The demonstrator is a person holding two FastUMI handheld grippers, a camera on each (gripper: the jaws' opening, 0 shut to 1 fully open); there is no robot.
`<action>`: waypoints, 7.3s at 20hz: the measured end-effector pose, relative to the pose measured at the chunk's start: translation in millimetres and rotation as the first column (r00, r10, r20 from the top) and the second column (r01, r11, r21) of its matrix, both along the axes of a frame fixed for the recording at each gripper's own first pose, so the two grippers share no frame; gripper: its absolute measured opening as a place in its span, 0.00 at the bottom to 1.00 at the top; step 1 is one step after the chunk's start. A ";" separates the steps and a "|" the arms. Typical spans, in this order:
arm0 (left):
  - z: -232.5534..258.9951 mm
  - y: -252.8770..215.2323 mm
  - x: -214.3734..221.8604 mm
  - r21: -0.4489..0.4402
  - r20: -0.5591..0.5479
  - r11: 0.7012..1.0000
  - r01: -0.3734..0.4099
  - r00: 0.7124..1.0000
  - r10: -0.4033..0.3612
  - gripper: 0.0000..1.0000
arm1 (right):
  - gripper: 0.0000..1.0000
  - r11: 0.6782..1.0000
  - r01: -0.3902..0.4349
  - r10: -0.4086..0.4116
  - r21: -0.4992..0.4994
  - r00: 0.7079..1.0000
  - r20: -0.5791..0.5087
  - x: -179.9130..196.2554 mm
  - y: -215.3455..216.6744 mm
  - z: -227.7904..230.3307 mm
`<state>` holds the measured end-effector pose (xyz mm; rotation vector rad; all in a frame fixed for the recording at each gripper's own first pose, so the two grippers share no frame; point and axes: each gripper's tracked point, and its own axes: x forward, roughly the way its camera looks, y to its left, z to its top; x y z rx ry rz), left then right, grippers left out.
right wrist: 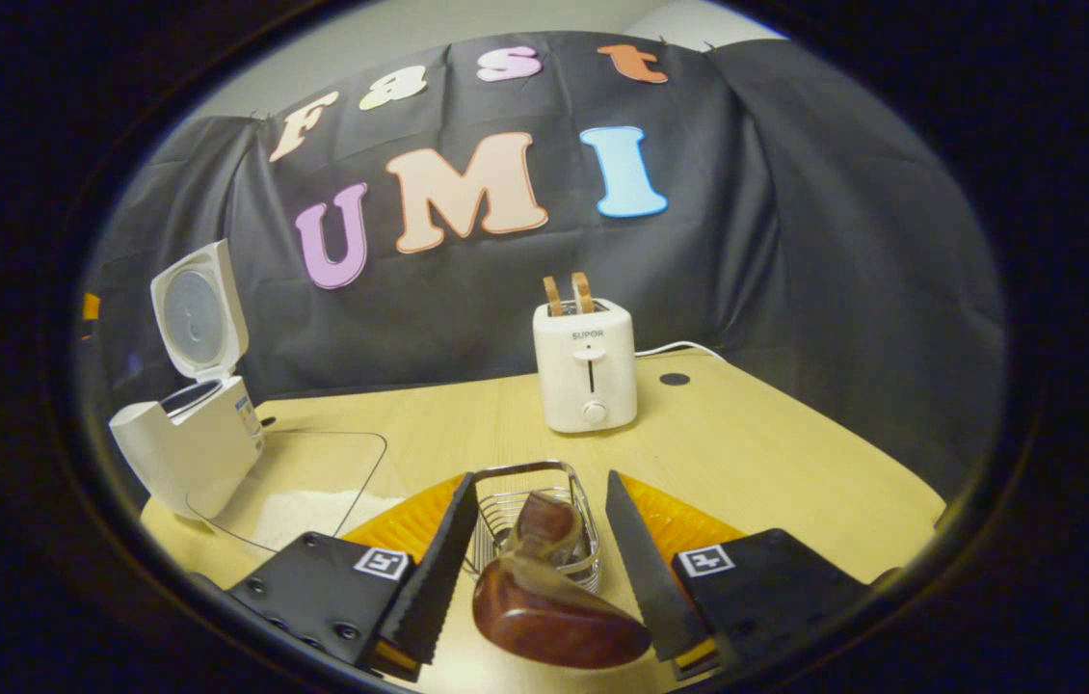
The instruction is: Close the left gripper, press the button to open the rice cooker; take a wooden spoon from the chopstick holder with the right hand, scoop a spoonful of rice and pour it into the rice cooker, then put the wooden spoon back into the chopstick holder.
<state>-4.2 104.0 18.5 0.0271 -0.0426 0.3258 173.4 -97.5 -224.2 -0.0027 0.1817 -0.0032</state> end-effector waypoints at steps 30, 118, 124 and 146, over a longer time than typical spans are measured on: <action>-47.1 -39.5 -10.5 -0.124 -0.036 0.992 -0.023 0.999 0.019 0.91 | 0.37 0.962 -0.268 0.271 0.047 0.958 -0.097 46.1 44.7 81.3; -66.9 59.3 -21.7 -0.195 -0.023 0.959 0.206 0.976 -0.215 0.90 | 0.36 0.616 -0.645 0.609 0.452 0.754 0.246 14.3 448.1 237.9; -74.6 69.7 -30.0 -0.213 -0.018 0.957 0.195 0.979 -0.203 0.91 | 0.36 0.673 -0.698 0.695 0.245 0.710 0.115 18.9 522.4 202.4; -99.1 81.1 -48.4 -0.215 -0.036 0.960 0.181 0.981 -0.193 0.91 | 0.36 0.269 -0.646 0.780 -0.715 0.581 -0.232 -6.9 624.2 111.0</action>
